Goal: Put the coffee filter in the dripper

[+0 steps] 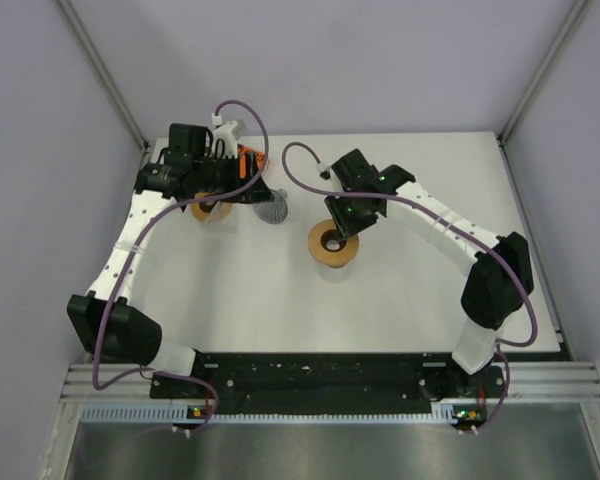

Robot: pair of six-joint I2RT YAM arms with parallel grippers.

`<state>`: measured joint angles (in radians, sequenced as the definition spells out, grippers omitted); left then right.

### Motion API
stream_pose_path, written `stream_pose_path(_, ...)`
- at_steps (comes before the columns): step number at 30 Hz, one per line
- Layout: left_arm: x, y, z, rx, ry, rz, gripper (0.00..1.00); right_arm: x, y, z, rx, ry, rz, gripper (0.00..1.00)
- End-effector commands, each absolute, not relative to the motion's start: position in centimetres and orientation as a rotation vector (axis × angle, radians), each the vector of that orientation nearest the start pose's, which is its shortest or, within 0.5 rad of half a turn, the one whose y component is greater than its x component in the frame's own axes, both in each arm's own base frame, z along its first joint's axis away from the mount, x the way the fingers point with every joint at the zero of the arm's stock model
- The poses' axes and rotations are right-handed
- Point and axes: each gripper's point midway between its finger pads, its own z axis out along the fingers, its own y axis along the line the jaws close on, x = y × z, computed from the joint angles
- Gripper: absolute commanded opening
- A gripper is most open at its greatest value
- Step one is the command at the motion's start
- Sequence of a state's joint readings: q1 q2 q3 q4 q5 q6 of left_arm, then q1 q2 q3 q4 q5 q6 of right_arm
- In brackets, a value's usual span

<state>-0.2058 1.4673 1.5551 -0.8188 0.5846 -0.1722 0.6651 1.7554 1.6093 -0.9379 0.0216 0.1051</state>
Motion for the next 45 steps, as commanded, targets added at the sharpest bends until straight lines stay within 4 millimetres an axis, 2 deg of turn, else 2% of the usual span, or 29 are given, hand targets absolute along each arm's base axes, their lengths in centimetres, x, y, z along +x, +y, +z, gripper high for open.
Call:
stream_pose_path(1,33.8,-17.3,28.9,0.38,2.235,-0.846,0.68,31.9,25.4,17.1,-0.735,2.541,0.255,0.12)
stream_pose_path(5,33.8,-17.4,28.9,0.385,2.236,-0.857,0.68,32.1,25.4,17.3,-0.746,2.534,0.254,0.35)
stream_pose_path(8,34.0,-17.3,28.5,0.382,2.244,-0.843,0.69,32.0,25.3,17.5,-0.754,2.53,0.25,0.59)
stream_pose_path(12,34.4,-16.9,28.4,0.389,2.241,-0.811,0.69,31.7,25.8,18.4,-0.78,2.507,0.298,0.75)
stream_pose_path(15,34.6,-16.6,28.6,0.4,2.231,-0.842,0.69,31.6,26.2,20.0,-0.79,2.463,0.342,0.79)
stream_pose_path(18,36.0,-14.6,28.1,0.367,2.253,-0.809,0.69,31.6,26.1,22.2,-0.772,2.406,0.358,0.8)
stream_pose_path(20,38.2,-11.8,26.7,0.28,2.293,-0.657,0.69,31.8,25.7,23.9,-0.74,2.362,0.349,0.8)
stream_pose_path(23,41.3,-7.1,24.1,0.128,2.317,-0.333,0.69,32.3,24.5,26.1,-0.648,2.29,0.3,0.83)
stream_pose_path(25,42.4,-5.6,23.2,0.101,2.285,-0.204,0.69,32.7,23.5,26.9,-0.581,2.245,0.26,0.87)
stream_pose_path(28,44.0,-3.7,22.1,0.079,2.244,-0.017,0.7,32.9,21.7,27.0,-0.494,2.209,0.186,0.93)
stream_pose_path(31,45.2,-2.2,19.8,0.082,2.29,0.102,0.71,32.7,21.1,27.1,-0.46,2.194,0.19,0.95)
stream_pose_path(36,46.1,-1.6,15.5,0.109,2.388,0.168,0.69,32.1,20.5,26.2,-0.466,2.211,0.173,0.95)
stream_pose_path(40,47.0,-1.4,13.2,0.119,2.454,0.234,0.66,31.9,20.1,25.3,-0.468,2.228,0.153,0.95)
stream_pose_path(45,47.3,0.0,10.6,0.181,2.491,0.454,0.6,31.8,19.9,25.1,-0.473,2.23,0.149,0.95)
